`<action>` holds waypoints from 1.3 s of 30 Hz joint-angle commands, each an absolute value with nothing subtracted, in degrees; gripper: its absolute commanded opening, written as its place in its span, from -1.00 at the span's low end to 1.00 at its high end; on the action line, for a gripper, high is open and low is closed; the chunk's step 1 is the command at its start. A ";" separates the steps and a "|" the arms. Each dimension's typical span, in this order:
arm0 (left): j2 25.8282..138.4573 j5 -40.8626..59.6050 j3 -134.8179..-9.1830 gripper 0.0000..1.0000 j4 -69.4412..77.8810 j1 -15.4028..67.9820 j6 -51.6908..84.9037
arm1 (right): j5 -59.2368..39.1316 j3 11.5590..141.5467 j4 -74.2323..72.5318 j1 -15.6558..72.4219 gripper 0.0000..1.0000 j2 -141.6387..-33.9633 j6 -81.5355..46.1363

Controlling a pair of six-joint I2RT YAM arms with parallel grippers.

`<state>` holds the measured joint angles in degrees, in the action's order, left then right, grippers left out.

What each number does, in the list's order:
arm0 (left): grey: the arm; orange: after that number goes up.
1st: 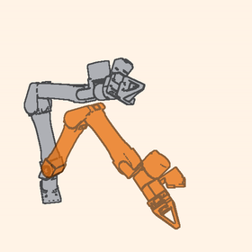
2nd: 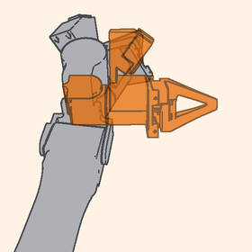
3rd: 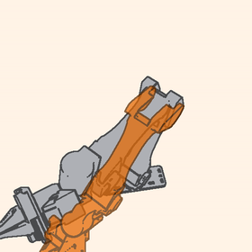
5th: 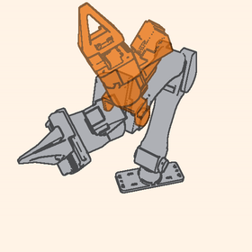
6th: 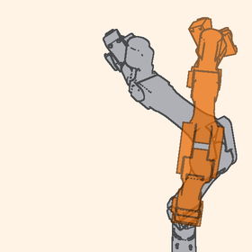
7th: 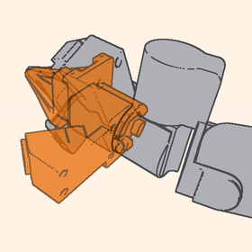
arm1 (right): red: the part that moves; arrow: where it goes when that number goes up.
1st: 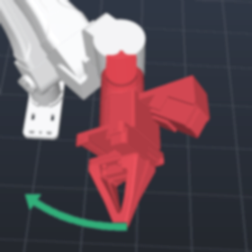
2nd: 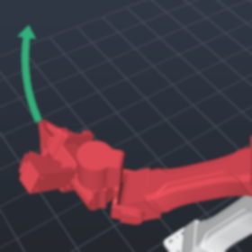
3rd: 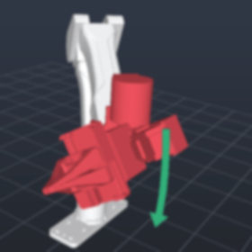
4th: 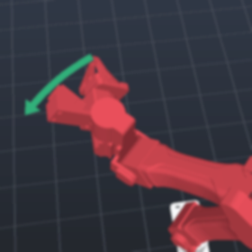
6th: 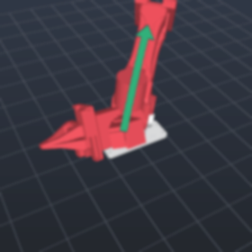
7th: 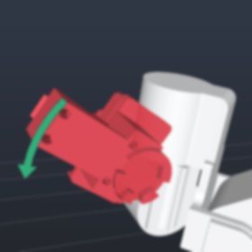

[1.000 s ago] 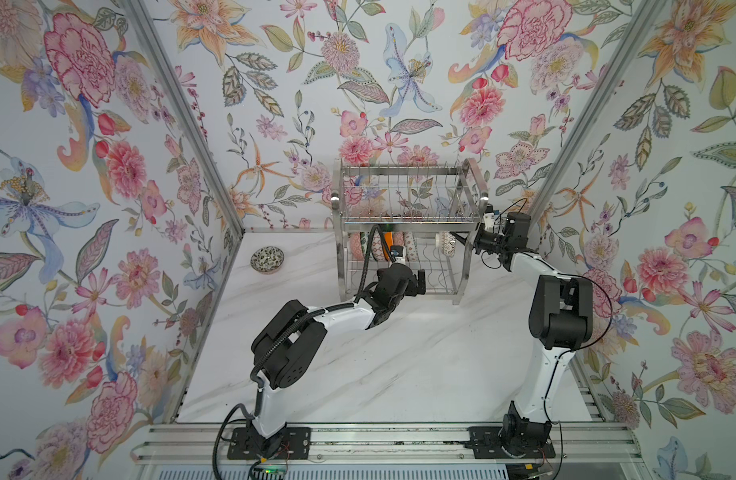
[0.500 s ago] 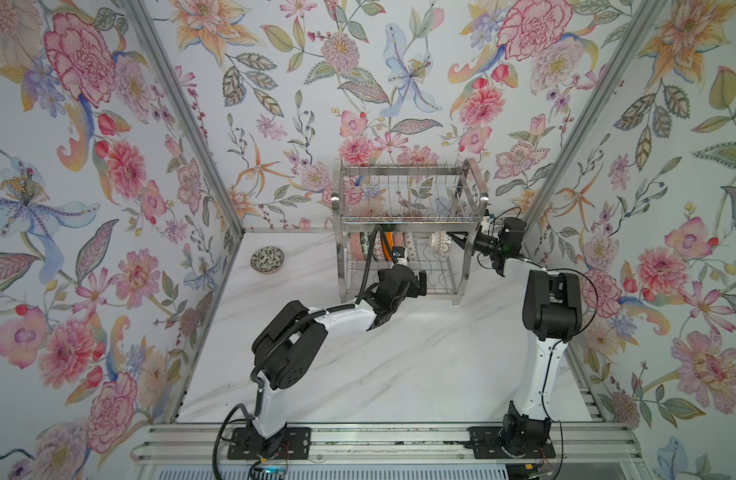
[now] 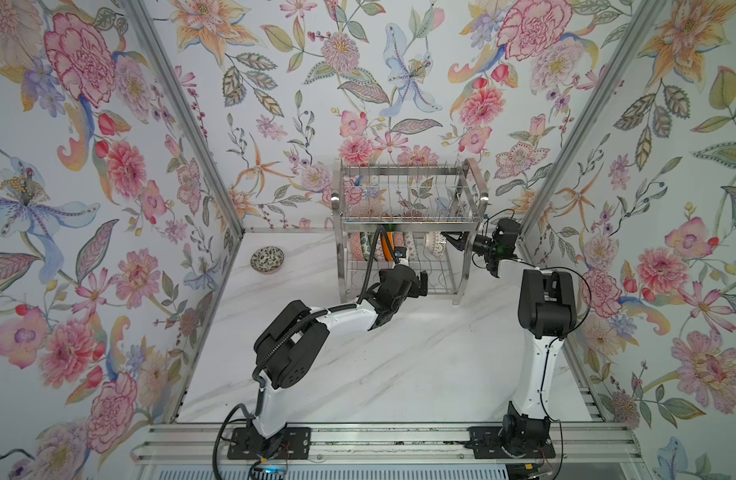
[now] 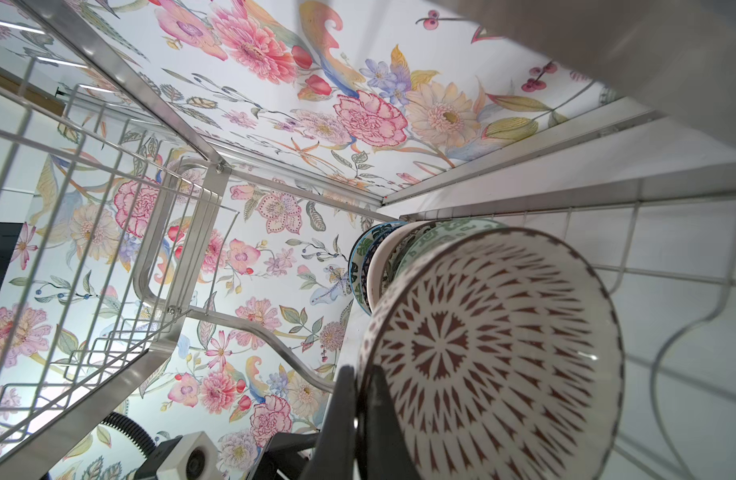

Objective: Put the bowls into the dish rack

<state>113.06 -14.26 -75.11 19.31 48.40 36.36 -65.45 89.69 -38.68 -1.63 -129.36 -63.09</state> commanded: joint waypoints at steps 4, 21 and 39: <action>113.55 -16.73 -76.82 0.99 18.30 49.53 34.49 | -66.36 92.46 -42.54 -0.53 -1.00 -131.36 -63.97; 113.33 -17.14 -76.55 0.99 17.73 49.75 34.19 | -65.13 94.61 -44.24 1.39 -1.00 -134.30 -66.37; 113.41 -17.95 -76.82 0.99 16.85 49.78 33.27 | -64.31 97.93 -51.64 2.38 -1.00 -139.32 -73.53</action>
<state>113.06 -15.94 -75.18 17.67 48.95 34.44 -64.29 95.70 -46.78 1.72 -137.91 -71.70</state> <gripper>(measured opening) 0.994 0.056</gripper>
